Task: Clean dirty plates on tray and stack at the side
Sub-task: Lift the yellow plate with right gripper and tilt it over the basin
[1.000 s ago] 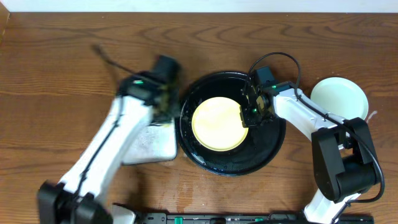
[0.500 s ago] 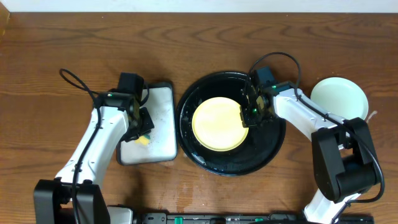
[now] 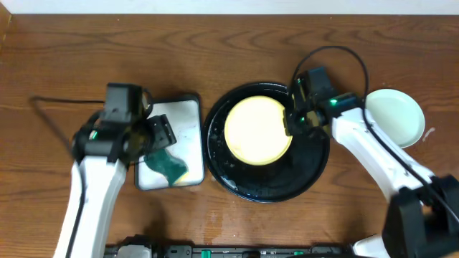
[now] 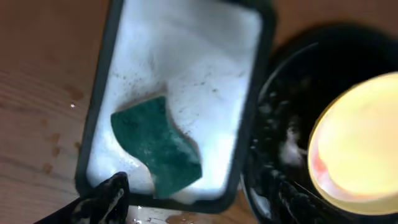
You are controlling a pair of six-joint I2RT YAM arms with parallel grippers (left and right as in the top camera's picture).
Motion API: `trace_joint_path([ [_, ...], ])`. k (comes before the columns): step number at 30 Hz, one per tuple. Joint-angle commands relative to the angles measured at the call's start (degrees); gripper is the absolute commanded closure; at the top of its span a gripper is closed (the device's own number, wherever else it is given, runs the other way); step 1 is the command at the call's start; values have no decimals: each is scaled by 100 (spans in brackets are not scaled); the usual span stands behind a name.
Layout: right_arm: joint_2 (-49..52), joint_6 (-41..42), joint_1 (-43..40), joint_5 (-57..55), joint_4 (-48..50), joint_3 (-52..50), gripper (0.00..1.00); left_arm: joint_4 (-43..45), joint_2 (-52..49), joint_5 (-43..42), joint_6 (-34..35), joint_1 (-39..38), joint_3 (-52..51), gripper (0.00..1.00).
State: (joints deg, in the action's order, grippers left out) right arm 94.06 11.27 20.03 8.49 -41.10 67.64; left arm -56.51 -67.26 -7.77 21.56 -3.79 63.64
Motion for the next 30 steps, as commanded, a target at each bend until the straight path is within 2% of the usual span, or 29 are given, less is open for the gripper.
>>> trace_joint_path([
  [1, -214, -63, 179, -92, 11, 444, 99, -42, 673, -79, -98, 35, 122, 25],
  [4, -212, -59, 538, -94, 129, 852, 99, -42, 1300, -76, -98, 35, 122, 19],
  [8, -201, 188, 994, -223, 704, 1060, 99, -39, 1709, -76, -98, 35, 122, 18],
  [17, 417, 433, 2218, -1047, 1991, 1060, 99, -42, 1838, -76, -98, 35, 120, 18],
  [20, 651, -26, 2494, -1491, 2396, 1060, 99, -42, 1801, -76, -98, 35, 120, 18],
  [24, 719, -1394, 2879, -2109, 3034, 1060, 99, -42, 1770, -76, -98, 35, 120, 17],
  [30, 533, -2455, 3333, -3075, 3571, 1062, 99, -42, 1753, -76, -98, 35, 120, 18],
])
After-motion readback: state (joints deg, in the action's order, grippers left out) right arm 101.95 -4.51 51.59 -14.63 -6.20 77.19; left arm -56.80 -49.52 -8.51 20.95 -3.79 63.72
